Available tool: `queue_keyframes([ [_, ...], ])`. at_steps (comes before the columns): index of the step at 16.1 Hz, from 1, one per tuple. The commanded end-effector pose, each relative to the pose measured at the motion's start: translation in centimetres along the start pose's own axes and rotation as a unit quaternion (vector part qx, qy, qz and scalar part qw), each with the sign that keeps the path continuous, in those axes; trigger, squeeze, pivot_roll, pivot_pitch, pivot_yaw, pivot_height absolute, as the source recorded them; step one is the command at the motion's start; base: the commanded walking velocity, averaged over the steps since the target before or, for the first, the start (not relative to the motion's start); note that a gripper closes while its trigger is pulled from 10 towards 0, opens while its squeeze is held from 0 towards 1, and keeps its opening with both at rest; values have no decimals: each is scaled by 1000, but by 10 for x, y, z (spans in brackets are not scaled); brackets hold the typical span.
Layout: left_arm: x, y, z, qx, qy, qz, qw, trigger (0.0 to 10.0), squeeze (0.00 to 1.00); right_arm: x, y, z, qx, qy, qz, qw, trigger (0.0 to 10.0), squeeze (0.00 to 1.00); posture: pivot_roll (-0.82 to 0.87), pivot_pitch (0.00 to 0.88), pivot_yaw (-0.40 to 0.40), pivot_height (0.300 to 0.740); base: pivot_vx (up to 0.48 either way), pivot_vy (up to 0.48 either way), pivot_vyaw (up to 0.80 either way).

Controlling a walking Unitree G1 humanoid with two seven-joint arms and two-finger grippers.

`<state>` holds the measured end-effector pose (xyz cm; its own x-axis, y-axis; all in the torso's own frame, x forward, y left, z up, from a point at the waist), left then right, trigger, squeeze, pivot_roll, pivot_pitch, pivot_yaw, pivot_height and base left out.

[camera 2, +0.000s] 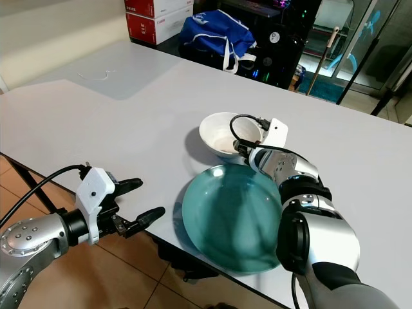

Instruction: Setting the table

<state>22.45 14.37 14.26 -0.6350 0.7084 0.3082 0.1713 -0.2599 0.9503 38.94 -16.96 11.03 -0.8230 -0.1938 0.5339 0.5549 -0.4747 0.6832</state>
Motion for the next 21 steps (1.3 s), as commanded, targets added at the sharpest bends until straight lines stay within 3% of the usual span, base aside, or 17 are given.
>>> queue_keyframes([
  [1,-1,3,-2,-7,-5,-2,1000,10000,0,3,12,1,3,0,-15,1000,0,0,32,0,-78,740,0,0,0],
  [15,-2,4,-2,-9,-4,-1,1000,10000,0,2,10,2,-10,6,-12,1000,0,0,32,0,-80,740,0,0,0],
  [19,-2,4,-2,-10,-2,-2,1000,10000,0,6,25,2,-75,20,-46,996,0,0,28,0,-80,740,0,0,0],
  [21,-2,4,-2,-11,-2,-2,1000,10000,0,11,39,1,-84,35,-65,994,0,0,27,0,-80,740,0,0,0],
])
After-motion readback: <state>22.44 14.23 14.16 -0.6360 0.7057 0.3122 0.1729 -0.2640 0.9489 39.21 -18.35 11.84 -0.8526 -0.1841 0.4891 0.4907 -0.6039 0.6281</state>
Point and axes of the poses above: a point about 5 cm out from each wrist's last joint towards the gripper, its own x axis pointing back from the gripper into the wrist, its own y axis along the axis of the wrist's last joint, z = x × y, the point moved 1 cm from there along -x, pointing out of the wrist towards the gripper
